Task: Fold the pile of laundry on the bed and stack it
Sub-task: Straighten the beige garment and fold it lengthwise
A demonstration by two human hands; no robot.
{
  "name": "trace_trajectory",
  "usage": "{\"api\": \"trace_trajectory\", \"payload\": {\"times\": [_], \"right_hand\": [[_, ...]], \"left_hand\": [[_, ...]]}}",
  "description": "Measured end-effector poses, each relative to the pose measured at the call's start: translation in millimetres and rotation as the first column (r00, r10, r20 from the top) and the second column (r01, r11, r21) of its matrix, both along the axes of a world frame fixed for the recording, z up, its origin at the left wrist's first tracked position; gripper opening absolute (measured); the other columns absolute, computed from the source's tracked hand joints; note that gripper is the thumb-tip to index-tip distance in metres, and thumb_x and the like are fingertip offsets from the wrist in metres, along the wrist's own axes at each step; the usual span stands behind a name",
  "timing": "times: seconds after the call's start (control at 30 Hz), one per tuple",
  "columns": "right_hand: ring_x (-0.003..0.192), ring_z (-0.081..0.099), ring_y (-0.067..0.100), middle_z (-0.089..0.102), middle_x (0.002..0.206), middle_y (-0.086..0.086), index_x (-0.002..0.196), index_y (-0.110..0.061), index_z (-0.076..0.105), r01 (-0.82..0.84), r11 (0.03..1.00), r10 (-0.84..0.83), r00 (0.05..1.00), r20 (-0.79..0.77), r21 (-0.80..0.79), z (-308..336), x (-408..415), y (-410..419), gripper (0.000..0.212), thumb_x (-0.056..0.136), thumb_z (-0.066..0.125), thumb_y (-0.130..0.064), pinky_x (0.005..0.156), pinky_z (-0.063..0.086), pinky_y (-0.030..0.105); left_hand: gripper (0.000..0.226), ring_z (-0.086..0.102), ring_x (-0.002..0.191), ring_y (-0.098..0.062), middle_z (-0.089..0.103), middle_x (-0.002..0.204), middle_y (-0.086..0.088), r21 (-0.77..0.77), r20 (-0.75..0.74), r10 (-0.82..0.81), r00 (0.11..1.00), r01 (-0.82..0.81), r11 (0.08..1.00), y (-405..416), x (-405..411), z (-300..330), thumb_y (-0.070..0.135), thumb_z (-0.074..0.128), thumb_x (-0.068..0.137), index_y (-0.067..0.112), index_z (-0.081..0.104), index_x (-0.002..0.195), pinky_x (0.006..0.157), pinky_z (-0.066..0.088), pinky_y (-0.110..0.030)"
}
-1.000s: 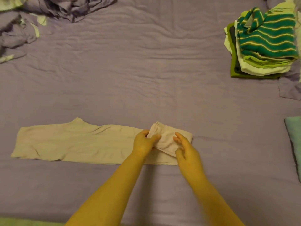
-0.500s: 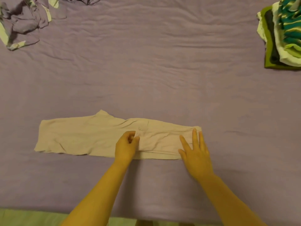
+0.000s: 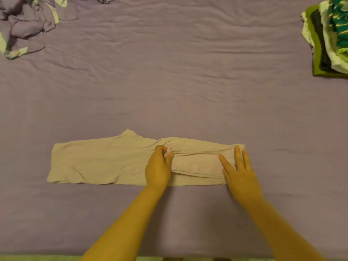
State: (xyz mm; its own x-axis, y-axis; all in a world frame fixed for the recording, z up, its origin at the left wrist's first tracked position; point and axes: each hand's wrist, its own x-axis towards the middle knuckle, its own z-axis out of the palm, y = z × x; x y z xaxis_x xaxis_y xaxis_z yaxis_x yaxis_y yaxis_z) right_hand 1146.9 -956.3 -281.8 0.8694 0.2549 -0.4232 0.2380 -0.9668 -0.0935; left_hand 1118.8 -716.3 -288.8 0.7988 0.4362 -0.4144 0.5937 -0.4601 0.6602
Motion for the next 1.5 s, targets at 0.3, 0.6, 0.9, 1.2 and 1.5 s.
{"api": "trace_trajectory", "payload": {"times": [0.3, 0.6, 0.9, 1.2, 1.5], "right_hand": [[0.142, 0.011, 0.036, 0.0, 0.157, 0.01, 0.151, -0.029, 0.014, 0.195, 0.975, -0.194, 0.981, -0.019, 0.103, -9.7, -4.7, 17.9, 0.065, 0.096, 0.041, -0.009, 0.11, 0.029, 0.047], [0.134, 0.035, 0.032, 0.031, 0.151, 0.012, 0.152, -0.017, 0.013, 0.602, 0.654, -0.603, 0.78, -0.164, 0.459, 1.6, 5.5, 19.6, 0.08, 0.09, 0.063, -0.024, 0.101, 0.036, 0.041], [0.076, 0.06, 0.011, 0.065, 0.095, 0.004, 0.102, -0.011, 0.062, 0.798, 0.21, -0.666, 0.539, -0.515, 0.564, 21.2, 18.1, 15.6, 0.023, 0.083, 0.072, -0.019, 0.065, 0.048, 0.025], [0.106, 0.062, 0.008, 0.067, 0.113, -0.005, 0.115, -0.021, 0.061, 0.884, -0.146, -0.117, 0.43, -0.895, 0.444, 84.2, 8.2, 89.3, 0.034, 0.099, 0.037, -0.038, 0.081, 0.054, 0.028], [0.139, 0.028, 0.014, 0.031, 0.153, 0.002, 0.143, -0.018, 0.038, 0.295, 0.689, -0.012, 0.918, -0.396, 0.662, 72.8, -13.2, 152.2, 0.044, 0.101, 0.04, -0.029, 0.111, 0.017, 0.018]], "left_hand": [[0.019, 0.06, 0.079, -0.026, 0.061, 0.089, -0.001, 0.028, -0.115, 0.018, 0.993, -0.015, 1.0, 43.3, -10.3, -2.5, 0.03, 0.058, 0.093, 0.016, 0.05, 0.102, 0.07, 0.052, -0.043], [0.034, 0.052, 0.118, -0.018, 0.057, 0.129, -0.003, -0.18, 0.024, -0.401, 0.916, 0.398, 0.899, -11.8, -15.0, 7.8, 0.026, 0.052, 0.098, 0.017, 0.057, 0.13, 0.099, 0.04, -0.026], [0.036, 0.047, 0.128, -0.014, 0.053, 0.139, 0.0, -0.523, 0.026, -0.177, 0.984, 0.164, 0.837, -76.1, 15.7, 33.7, 0.025, 0.046, 0.101, 0.015, 0.053, 0.134, 0.106, 0.034, -0.021], [0.027, 0.065, 0.095, -0.018, 0.069, 0.103, -0.005, -0.559, 0.022, 0.268, 0.963, -0.211, 0.802, -44.3, 13.2, 84.5, 0.032, 0.058, 0.094, 0.011, 0.064, 0.11, 0.081, 0.052, -0.028], [0.014, 0.054, 0.07, -0.01, 0.06, 0.075, 0.007, -0.11, 0.085, 0.305, 0.949, -0.295, 0.949, 75.5, -36.2, 78.3, 0.025, 0.06, 0.093, 0.013, 0.06, 0.085, 0.059, 0.038, -0.011]]}}
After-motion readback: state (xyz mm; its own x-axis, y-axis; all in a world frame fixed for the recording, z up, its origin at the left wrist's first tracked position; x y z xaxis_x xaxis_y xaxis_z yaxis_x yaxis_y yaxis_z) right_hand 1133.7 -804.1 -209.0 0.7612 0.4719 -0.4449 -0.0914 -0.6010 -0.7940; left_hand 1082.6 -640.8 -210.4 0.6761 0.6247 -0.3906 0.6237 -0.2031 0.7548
